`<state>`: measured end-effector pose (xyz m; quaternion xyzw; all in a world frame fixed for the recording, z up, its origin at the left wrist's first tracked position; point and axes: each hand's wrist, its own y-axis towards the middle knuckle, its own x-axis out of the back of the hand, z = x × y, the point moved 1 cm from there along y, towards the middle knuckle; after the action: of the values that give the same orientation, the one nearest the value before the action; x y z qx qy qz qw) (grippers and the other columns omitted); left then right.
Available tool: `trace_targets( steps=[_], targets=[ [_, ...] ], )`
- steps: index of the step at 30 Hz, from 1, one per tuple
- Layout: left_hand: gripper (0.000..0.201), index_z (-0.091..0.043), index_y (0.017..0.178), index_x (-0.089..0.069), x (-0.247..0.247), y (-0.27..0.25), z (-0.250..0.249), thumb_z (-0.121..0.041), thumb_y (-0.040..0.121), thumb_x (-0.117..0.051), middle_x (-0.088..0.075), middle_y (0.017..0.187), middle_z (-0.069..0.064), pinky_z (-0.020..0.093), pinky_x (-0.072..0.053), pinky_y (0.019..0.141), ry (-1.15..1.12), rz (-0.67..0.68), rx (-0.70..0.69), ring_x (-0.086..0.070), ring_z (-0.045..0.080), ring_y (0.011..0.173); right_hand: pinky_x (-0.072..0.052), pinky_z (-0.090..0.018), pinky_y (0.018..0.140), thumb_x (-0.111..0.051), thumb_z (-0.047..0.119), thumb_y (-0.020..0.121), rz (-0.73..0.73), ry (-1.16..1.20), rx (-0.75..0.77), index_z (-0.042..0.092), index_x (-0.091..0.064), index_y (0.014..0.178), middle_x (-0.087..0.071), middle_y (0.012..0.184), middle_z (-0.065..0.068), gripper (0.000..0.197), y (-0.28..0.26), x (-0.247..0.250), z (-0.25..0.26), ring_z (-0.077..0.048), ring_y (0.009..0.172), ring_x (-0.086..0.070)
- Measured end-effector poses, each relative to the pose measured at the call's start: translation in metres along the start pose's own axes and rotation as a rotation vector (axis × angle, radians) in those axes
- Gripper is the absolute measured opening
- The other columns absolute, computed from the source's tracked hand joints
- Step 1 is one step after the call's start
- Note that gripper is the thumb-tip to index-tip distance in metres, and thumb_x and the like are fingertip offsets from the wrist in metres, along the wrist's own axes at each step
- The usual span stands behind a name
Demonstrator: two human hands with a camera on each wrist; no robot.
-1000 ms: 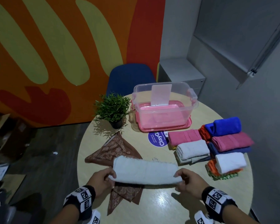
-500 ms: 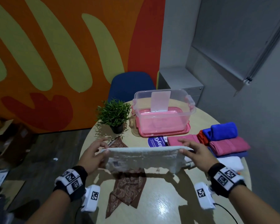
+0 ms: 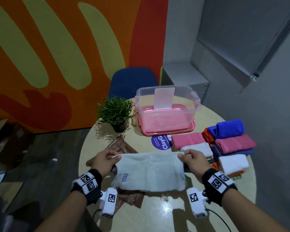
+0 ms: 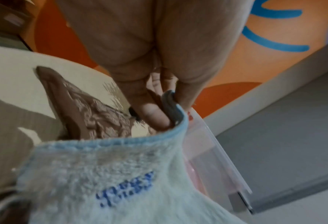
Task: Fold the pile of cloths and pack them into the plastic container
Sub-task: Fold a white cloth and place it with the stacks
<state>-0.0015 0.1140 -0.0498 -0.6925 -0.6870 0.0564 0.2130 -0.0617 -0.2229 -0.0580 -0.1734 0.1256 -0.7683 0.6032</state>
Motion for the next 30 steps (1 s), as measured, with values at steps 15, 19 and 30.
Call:
trace_targets(
  steps=[15,19,30],
  targets=[
    [0.035,-0.006,0.107,-0.058,-0.091,-0.045,-0.041,0.019,0.086,-0.046,-0.071,0.097,0.015,0.040,-0.056,0.083,-0.186,0.335,-0.044,-0.071,0.022,0.083,-0.058,-0.027,0.080,-0.088,0.026,0.071,0.191,-0.256,0.257,0.019,-0.067,0.100,-0.074,0.093,0.003,0.037,-0.022,-0.066,0.029,-0.009,0.085,-0.071],
    [0.043,-0.026,0.103,-0.055,-0.070,-0.028,-0.038,0.012,0.084,-0.051,-0.061,0.108,-0.001,0.028,-0.053,0.084,0.216,0.272,-0.382,-0.064,0.019,0.095,-0.054,-0.026,0.075,-0.078,0.007,0.081,0.190,-0.339,0.318,0.017,-0.066,0.096,-0.068,0.083,-0.003,0.022,-0.024,-0.048,0.042,-0.013,0.073,-0.062],
    [0.010,-0.024,0.095,-0.078,-0.051,0.009,-0.040,-0.022,0.086,-0.074,-0.069,0.096,-0.025,0.021,-0.050,0.087,0.594,0.462,-0.573,-0.062,-0.006,0.090,-0.059,-0.053,0.075,-0.069,-0.007,0.085,0.154,-0.343,0.281,0.015,-0.066,0.091,-0.071,0.087,-0.011,0.023,-0.009,0.000,0.052,-0.023,0.078,-0.068]
  ],
)
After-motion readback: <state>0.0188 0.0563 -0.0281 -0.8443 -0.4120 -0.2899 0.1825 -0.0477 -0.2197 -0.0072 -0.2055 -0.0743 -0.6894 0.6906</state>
